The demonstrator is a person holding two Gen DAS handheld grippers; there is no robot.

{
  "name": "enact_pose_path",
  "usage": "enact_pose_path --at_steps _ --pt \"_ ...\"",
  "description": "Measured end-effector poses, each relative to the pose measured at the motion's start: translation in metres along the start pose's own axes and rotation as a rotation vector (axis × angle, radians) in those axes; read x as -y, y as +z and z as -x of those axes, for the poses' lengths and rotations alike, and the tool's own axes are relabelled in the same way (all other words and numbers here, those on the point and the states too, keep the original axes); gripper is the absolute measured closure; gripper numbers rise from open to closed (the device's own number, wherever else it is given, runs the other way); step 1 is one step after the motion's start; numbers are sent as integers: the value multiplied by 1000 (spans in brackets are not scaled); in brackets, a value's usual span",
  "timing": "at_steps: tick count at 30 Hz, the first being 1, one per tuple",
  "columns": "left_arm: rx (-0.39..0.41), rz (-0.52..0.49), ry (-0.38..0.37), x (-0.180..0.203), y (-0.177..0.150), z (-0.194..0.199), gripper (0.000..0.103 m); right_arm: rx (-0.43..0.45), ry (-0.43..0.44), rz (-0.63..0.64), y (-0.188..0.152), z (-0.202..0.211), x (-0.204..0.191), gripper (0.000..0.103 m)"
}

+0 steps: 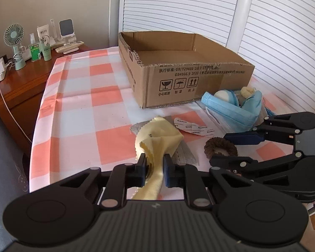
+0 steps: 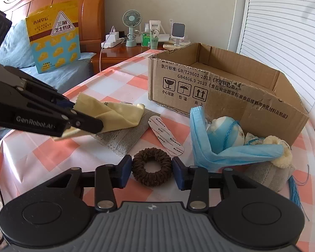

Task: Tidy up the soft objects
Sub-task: 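Carry both items to the cardboard box while the left tool releases the cloth inside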

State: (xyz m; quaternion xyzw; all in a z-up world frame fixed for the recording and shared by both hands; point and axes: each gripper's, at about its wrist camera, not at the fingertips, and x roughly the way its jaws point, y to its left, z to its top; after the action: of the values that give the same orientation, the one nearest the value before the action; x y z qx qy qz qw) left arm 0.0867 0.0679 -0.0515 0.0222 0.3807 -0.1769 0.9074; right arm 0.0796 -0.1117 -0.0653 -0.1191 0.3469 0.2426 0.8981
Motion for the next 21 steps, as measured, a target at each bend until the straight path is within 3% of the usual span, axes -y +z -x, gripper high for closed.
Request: enact_pose_path --at_steps 7,16,18,20,21 --pt "8 -60 15 6 4 20 102 25 -5 27 2 17 -5 64" --pt "-13 -77 15 12 2 9 99 51 -17 25 1 34 -6 64" --pt "-16 -91 25 14 2 2 90 47 -15 22 0 35 -6 64" --pt "-7 -92 41 15 3 -3 61 51 -11 22 0 37 -7 63" --pt "4 -99 52 16 3 -6 55 52 -10 21 0 38 -6 63"
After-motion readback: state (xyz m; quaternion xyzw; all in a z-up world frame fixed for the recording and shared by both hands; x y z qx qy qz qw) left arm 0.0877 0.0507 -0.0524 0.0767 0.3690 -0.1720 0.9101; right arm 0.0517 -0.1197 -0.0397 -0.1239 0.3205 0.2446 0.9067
